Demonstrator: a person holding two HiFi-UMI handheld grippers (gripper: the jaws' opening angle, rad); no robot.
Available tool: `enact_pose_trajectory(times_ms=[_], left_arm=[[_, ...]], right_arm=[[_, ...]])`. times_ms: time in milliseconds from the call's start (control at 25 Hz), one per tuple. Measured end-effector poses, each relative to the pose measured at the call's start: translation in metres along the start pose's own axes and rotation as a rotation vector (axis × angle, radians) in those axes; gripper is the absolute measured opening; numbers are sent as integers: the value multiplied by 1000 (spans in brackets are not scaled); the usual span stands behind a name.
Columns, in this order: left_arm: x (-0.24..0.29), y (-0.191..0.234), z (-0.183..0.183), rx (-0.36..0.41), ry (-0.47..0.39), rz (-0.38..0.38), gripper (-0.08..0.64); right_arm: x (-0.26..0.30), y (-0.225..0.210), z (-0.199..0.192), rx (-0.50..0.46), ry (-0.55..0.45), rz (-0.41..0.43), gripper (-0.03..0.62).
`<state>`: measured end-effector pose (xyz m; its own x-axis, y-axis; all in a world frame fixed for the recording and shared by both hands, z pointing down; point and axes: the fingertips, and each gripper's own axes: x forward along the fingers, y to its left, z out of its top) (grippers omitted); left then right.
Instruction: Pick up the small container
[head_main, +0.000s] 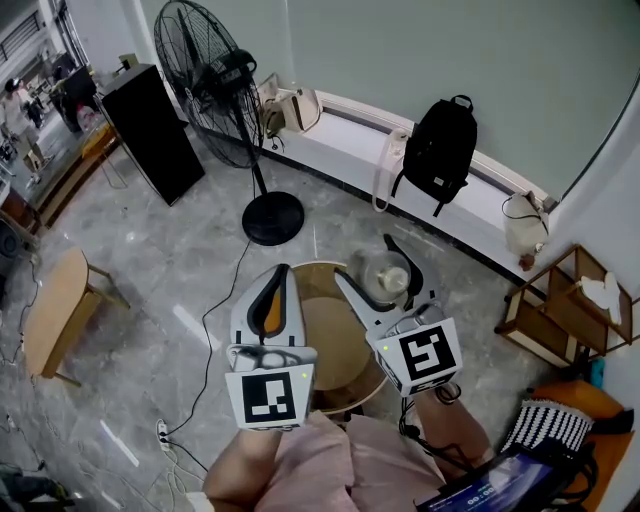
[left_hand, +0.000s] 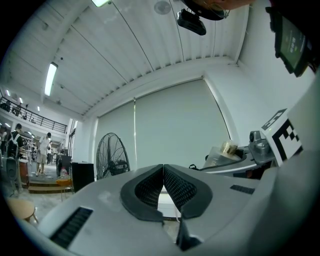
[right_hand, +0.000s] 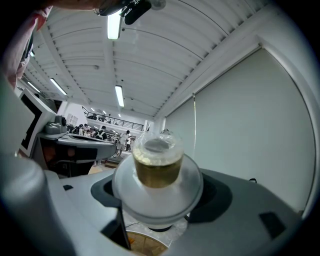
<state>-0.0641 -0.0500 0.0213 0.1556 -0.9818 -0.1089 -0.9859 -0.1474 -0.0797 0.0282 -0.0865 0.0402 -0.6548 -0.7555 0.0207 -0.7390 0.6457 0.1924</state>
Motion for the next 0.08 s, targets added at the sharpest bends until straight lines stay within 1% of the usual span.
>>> enact_pose_trajectory(times_ms=[80], left_arm=[[2, 0, 0, 1, -1, -1, 12]], right_arm=[[1, -1, 0, 1, 1, -3, 339]])
